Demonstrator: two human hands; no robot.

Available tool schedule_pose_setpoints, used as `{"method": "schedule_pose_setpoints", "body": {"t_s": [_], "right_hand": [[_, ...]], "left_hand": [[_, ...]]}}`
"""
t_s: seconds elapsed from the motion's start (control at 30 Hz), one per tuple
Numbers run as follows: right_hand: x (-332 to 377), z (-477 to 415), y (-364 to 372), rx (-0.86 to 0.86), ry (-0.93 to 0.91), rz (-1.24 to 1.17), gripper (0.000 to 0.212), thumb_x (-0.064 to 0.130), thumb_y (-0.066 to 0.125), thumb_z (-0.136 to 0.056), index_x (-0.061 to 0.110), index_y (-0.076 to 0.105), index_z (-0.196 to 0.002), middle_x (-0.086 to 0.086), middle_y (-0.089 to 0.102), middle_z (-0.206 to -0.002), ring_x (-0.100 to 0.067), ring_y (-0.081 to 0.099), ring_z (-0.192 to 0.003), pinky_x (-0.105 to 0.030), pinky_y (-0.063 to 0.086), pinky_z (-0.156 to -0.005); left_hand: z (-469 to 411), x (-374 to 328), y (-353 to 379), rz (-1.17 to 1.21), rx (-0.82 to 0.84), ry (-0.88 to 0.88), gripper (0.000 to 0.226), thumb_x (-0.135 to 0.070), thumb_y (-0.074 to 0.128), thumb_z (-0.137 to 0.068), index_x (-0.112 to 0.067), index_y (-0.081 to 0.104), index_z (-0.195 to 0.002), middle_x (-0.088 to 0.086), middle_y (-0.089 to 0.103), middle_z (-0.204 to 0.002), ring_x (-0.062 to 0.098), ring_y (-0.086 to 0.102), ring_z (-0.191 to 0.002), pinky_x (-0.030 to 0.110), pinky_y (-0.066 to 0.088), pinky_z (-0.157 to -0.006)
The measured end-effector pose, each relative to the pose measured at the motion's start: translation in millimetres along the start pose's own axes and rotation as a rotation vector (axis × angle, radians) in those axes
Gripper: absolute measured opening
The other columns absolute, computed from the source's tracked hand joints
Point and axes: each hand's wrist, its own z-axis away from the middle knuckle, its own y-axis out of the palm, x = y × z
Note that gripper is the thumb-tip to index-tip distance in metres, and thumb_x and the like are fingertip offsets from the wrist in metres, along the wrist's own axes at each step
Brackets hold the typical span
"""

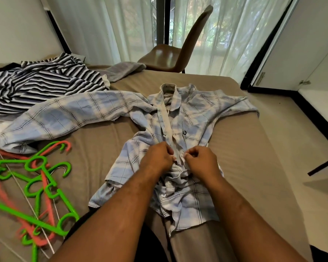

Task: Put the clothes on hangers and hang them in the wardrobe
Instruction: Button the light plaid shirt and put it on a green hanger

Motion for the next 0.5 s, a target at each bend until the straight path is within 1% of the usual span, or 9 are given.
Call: {"method": "schedule_pose_setpoints", "body": {"t_s": [0.07,0.13,0.2,0.23,0.27,0.37,0.43,0.5], "right_hand": [[-7,-4,-2,0.008,0.061,-0.111,0.007,0.022,0.071,-0.089,0.019,0.077,-0.089,0.005,0.075,-0.086,-0.012,0.068,-0.083,-0.024,0.049,-0.073],[-10,-6,-3,0.026,0.093,-0.197,0.007,0.023,0.071,-0.089,0.021,0.076,-0.085,0.007,0.074,-0.081,-0.011,0.068,-0.078,-0.024,0.048,-0.069],[-11,-7,-3,0.04,0.106,-0.249,0.008,0.023,0.071,-0.09,0.02,0.075,-0.083,0.007,0.073,-0.079,-0.011,0.065,-0.074,-0.025,0.048,-0.068],[-13,-7,-2,0.05,0.11,-0.273,0.009,0.022,0.07,-0.09,0.019,0.074,-0.083,0.006,0.072,-0.078,-0.011,0.064,-0.072,-0.026,0.049,-0.069],[-14,-7,-2,0.063,0.116,-0.305,0.009,0.022,0.069,-0.091,0.018,0.074,-0.083,0.006,0.072,-0.077,-0.012,0.063,-0.071,-0.028,0.05,-0.07],[-18,-5,-1,0.102,0.122,-0.396,0.009,0.021,0.068,-0.091,0.016,0.072,-0.085,0.004,0.071,-0.074,-0.014,0.062,-0.069,-0.035,0.051,-0.073],[-19,-4,-1,0.11,0.116,-0.423,0.008,0.021,0.068,-0.091,0.017,0.072,-0.086,0.003,0.072,-0.076,-0.015,0.064,-0.072,-0.038,0.054,-0.077],[-19,-3,-1,0.114,0.112,-0.441,0.007,0.022,0.068,-0.092,0.019,0.072,-0.087,0.002,0.074,-0.08,-0.016,0.067,-0.076,-0.042,0.057,-0.081]], "left_hand": [[0,-1,1,0.003,-0.01,-0.029,0.017,-0.026,0.077,-0.085,-0.03,0.06,-0.087,-0.002,0.07,-0.096,0.02,0.067,-0.092,0.041,0.058,-0.085],[-1,-2,1,0.007,-0.022,-0.037,0.017,-0.02,0.078,-0.085,-0.024,0.064,-0.093,0.003,0.071,-0.097,0.022,0.068,-0.094,0.041,0.058,-0.086],[0,-2,-1,-0.021,-0.011,-0.045,0.01,-0.013,0.077,-0.086,-0.014,0.07,-0.093,0.009,0.073,-0.095,0.024,0.07,-0.094,0.04,0.058,-0.087],[0,-1,-1,-0.026,-0.007,-0.046,0.008,-0.011,0.077,-0.086,-0.012,0.072,-0.091,0.01,0.074,-0.094,0.024,0.071,-0.094,0.039,0.058,-0.087],[1,0,-1,-0.028,-0.007,-0.045,0.008,-0.011,0.078,-0.085,-0.014,0.073,-0.09,0.007,0.075,-0.093,0.022,0.071,-0.093,0.038,0.058,-0.087],[3,-2,0,-0.014,-0.019,-0.008,0.023,-0.019,0.085,-0.08,-0.03,0.071,-0.095,-0.005,0.07,-0.091,0.013,0.068,-0.084,0.036,0.06,-0.08],[4,-4,3,0.008,-0.016,0.04,0.029,-0.02,0.085,-0.08,-0.037,0.072,-0.099,-0.009,0.068,-0.092,0.01,0.068,-0.081,0.037,0.062,-0.075],[5,-5,4,-0.012,-0.011,0.065,0.031,-0.022,0.084,-0.081,-0.04,0.073,-0.104,-0.012,0.066,-0.092,0.009,0.067,-0.08,0.037,0.062,-0.073]]}}
